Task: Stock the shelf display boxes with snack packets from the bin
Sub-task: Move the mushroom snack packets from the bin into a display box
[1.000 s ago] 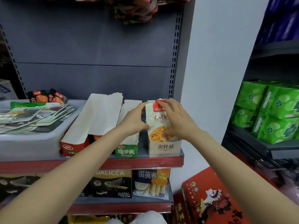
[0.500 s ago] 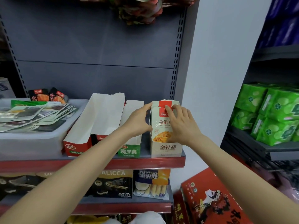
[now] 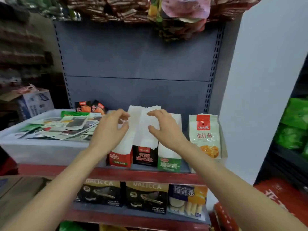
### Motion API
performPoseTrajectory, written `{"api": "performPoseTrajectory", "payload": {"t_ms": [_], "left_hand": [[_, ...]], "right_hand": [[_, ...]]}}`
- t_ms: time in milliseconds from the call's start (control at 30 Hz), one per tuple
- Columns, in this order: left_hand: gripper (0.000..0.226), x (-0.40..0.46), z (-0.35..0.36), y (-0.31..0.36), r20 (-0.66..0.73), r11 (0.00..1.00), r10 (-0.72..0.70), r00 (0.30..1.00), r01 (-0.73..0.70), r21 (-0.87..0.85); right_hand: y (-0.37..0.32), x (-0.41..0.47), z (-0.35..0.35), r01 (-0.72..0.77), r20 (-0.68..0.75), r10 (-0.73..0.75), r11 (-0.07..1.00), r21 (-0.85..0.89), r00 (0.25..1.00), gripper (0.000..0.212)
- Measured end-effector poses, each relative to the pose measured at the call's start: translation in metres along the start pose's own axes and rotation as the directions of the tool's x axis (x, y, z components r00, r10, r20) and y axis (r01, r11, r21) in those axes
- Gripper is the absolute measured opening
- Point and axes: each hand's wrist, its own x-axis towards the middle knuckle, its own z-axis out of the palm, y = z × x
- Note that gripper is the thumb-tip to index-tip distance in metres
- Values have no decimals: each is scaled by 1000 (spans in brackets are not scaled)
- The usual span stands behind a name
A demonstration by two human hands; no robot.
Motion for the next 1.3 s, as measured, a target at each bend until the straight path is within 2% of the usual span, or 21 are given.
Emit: {"api": "performPoseTrajectory", "payload": {"t_ms": [167,300,400,500,533,600,733,833,900,933,1000,1067,1133,1200,1300], "left_hand": [[18,-4,-62,-82,-29,979,-116,993,119,166],[21,5,-92,-131,39,957,-176,984,162,239],[56,20,-101,-160,255,911,-328,910,234,339],[94,29,-102,-177,439,893,-429,789,299,337],[93,30,-100,-182,465,891,-440,768,308,335],[69,32,-96,-188,455,884,-436,777,273,380],[32,32,-99,-183,397,870,-280,874,56,490],[30,26,-104,-174,252,845,-213,944,48,533],[30,22,-107,-165,189,898,-155,970,59,436],[29,21,-108,-164,168,931,-128,977,60,359],[25,20,-112,-157,133,982,-103,986,79,172],[19,20,-112,-145,31,994,-106,994,107,-37],[8,21,-109,-132,-85,945,-186,979,155,-289],[11,24,-104,-122,-93,855,-257,962,182,-486],[30,30,-90,-108,-29,821,-231,973,179,-542]], "right_hand": [[-55,45,62,31,75,-38,995,94,996,43],[-83,81,107,-30,220,10,996,89,975,53],[-99,102,134,-43,364,23,998,46,931,60],[-106,115,149,-9,489,42,998,-68,871,51],[-106,118,151,7,511,45,995,-99,858,45],[-106,122,155,33,535,47,990,-140,844,38],[-108,127,152,74,534,36,980,-183,845,44],[-107,128,150,-12,501,28,999,-37,865,63],[-108,128,151,-9,435,-27,997,80,900,73],[-108,129,150,22,384,-66,993,117,921,69],[-109,131,142,51,267,-100,981,186,958,46],[-108,130,130,18,182,-62,971,237,981,25],[-101,124,117,-20,118,-21,942,334,993,17],[-94,114,102,-76,74,45,858,507,996,15],[-81,100,75,-178,84,165,706,685,983,19]]}}
